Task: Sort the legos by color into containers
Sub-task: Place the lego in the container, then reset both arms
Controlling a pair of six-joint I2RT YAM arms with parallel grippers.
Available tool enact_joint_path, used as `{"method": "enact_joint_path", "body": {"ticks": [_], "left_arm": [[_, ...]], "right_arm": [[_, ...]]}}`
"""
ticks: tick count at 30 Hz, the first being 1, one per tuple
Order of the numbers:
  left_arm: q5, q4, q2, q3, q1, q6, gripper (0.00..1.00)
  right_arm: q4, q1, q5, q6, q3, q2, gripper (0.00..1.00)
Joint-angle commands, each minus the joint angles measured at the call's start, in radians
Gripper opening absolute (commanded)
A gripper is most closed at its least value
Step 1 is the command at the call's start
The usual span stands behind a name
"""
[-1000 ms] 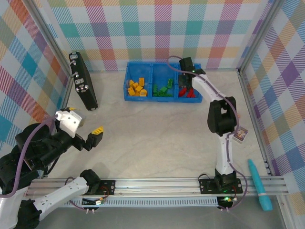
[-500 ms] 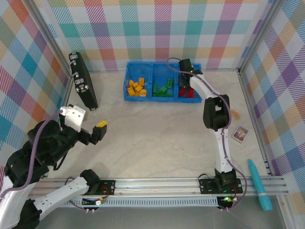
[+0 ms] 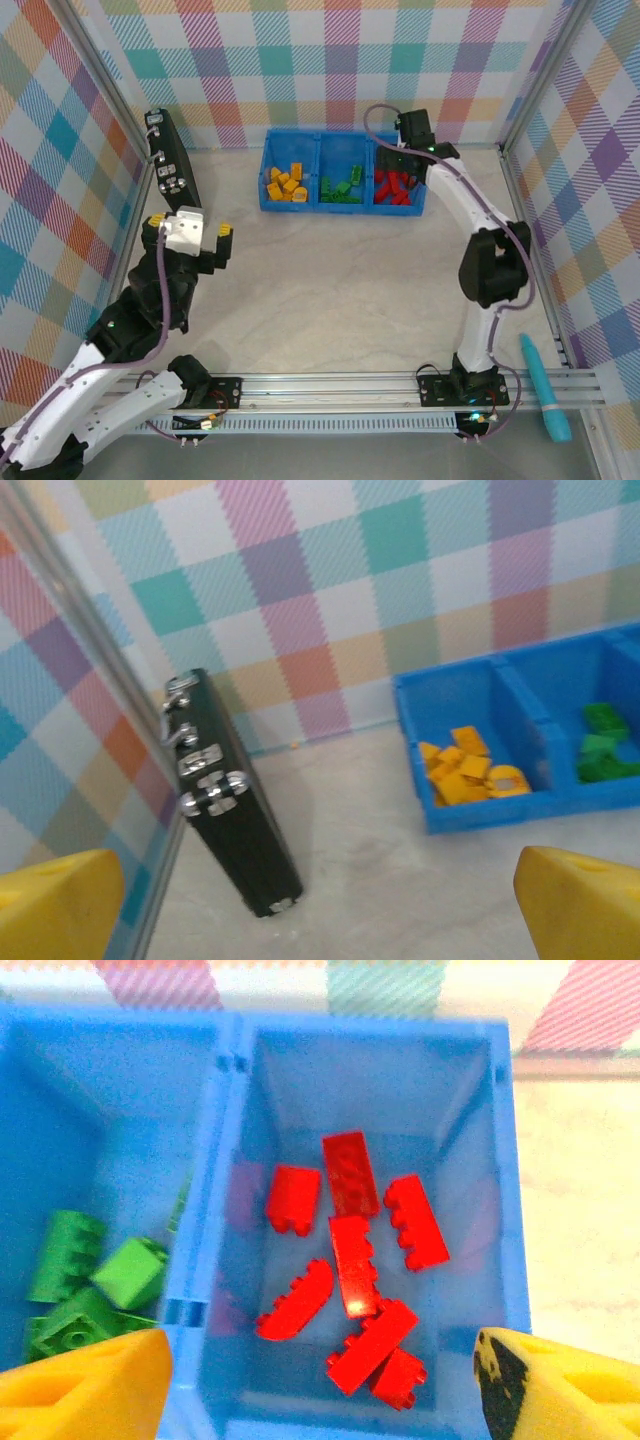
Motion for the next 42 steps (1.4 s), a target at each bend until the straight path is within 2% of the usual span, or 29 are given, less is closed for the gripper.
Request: {"method": "enact_joint_path", "body": {"ticks": [1, 4, 7, 12, 14, 16, 20, 22, 24, 26, 27, 29, 30, 31, 32, 33, 35, 38, 42], "left_arm": [[-0.044, 0.156, -0.015, -0.091, 0.107, 0.041, 1.0], [0.138, 0.167, -0.012, -0.199, 0.265, -0.131, 1.0], [0.27, 0.335, 0.047, -0.348, 0.385, -0.238, 1.0], [0.344, 0.788, 0.303, -0.566, 0.514, -0.348, 1.0], [0.34, 0.997, 0.46, -0.618, 0.528, -0.364, 1.0], [0.353, 1.157, 0.612, -0.629, 0.527, -0.317, 1.0], [0.382, 1.244, 0.78, -0.559, 0.521, -0.199, 1.0], [0.388, 1.2, 0.834, -0.516, 0.525, -0.208, 1.0], [0.411, 1.309, 0.911, -0.531, 0.524, -0.182, 1.0], [0.431, 1.246, 0.892, -0.522, 0.535, -0.205, 1.0], [0.442, 1.271, 0.905, -0.528, 0.539, -0.207, 1.0], [0.497, 1.326, 0.957, -0.543, 0.565, -0.219, 1.0], [0.483, 1.379, 0.987, -0.535, 0.565, -0.205, 1.0], [0.497, 1.287, 0.951, -0.519, 0.572, -0.227, 1.0], [0.503, 1.265, 0.955, -0.512, 0.577, -0.234, 1.0], [0.499, 1.311, 0.971, -0.516, 0.576, -0.226, 1.0], [0.501, 1.281, 0.962, -0.512, 0.579, -0.234, 1.0], [0.501, 1.29, 0.963, -0.513, 0.58, -0.234, 1.0], [0.503, 1.287, 0.963, -0.512, 0.58, -0.232, 1.0]], "right_arm": [[0.063, 0.002, -0.078, -0.044, -0.082, -0.078, 0.81], [0.063, 0.001, -0.119, -0.055, -0.124, -0.134, 0.82], [0.067, 0.002, -0.166, -0.056, -0.183, -0.206, 0.83], [0.073, 0.002, -0.239, -0.069, -0.313, -0.357, 0.84], [0.084, 0.001, -0.263, -0.085, -0.396, -0.423, 0.86], [0.091, 0.002, -0.26, -0.095, -0.476, -0.492, 0.87], [0.068, 0.002, -0.247, -0.108, -0.639, -0.64, 0.89], [0.056, 0.002, -0.229, -0.098, -0.721, -0.717, 0.89], [0.056, 0.002, -0.208, -0.083, -0.803, -0.797, 0.9], [0.089, 0.002, -0.183, -0.072, -0.903, -0.879, 0.93], [0.115, 0.001, -0.168, -0.065, -0.946, -0.91, 0.94], [0.207, 0.0, -0.154, -0.059, -1.045, -0.962, 0.97], [0.259, 0.001, -0.128, -0.057, -1.095, -0.978, 0.99], [0.321, 0.0, -0.082, -0.044, -1.151, -0.994, 1.0], [0.378, 0.001, -0.053, -0.042, -1.213, -1.009, 0.99], [0.42, 0.001, -0.033, -0.045, -1.258, -1.021, 0.99], [0.536, -0.001, 0.003, -0.072, -1.354, -1.057, 0.99], [0.771, -0.007, -0.001, -0.152, -1.516, -1.114, 0.99], [0.96, -0.066, -0.031, -0.153, -1.606, -1.089, 0.99]]}}
